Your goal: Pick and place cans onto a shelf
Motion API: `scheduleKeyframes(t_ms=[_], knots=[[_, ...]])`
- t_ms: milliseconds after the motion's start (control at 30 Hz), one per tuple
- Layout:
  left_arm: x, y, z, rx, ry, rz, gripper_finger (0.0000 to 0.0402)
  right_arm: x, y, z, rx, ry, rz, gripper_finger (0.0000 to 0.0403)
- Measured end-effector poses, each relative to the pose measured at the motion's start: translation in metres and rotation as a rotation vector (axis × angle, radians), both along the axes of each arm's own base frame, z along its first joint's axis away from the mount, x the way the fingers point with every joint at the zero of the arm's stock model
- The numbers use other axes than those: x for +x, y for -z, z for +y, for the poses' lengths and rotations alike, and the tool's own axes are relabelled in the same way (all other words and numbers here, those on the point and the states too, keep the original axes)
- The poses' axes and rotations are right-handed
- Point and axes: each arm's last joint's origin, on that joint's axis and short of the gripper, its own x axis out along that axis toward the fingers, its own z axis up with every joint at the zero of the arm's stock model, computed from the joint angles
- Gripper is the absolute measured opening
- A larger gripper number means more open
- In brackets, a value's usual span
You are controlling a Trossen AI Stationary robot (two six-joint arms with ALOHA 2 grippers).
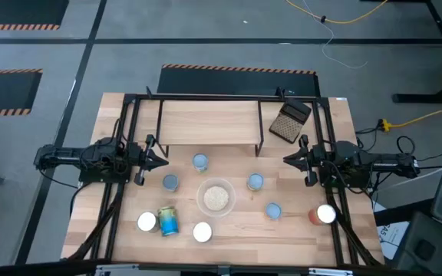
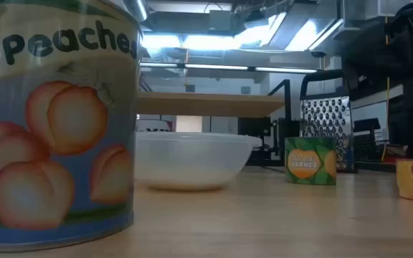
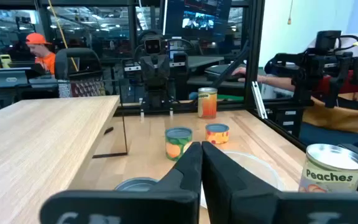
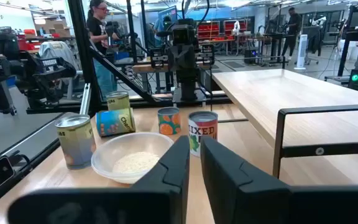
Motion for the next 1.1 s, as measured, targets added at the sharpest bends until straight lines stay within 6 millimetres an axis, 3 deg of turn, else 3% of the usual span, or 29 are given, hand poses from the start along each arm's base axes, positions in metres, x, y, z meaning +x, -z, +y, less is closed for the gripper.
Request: scheduleKeyframes(t_ms=[467, 1100], knots=[[0.0, 0.0001, 0.0, 0.0, 0.0, 0.0, 0.0029, 0.0, 0.0, 0.0, 0.0, 0.0, 0.0, 0.0046], [0.0, 0.0, 0.0, 0.0, 0.0, 0.0, 0.0005, 0.0, 0.0, 0.0, 0.0, 0.0, 0.0, 0.0046]])
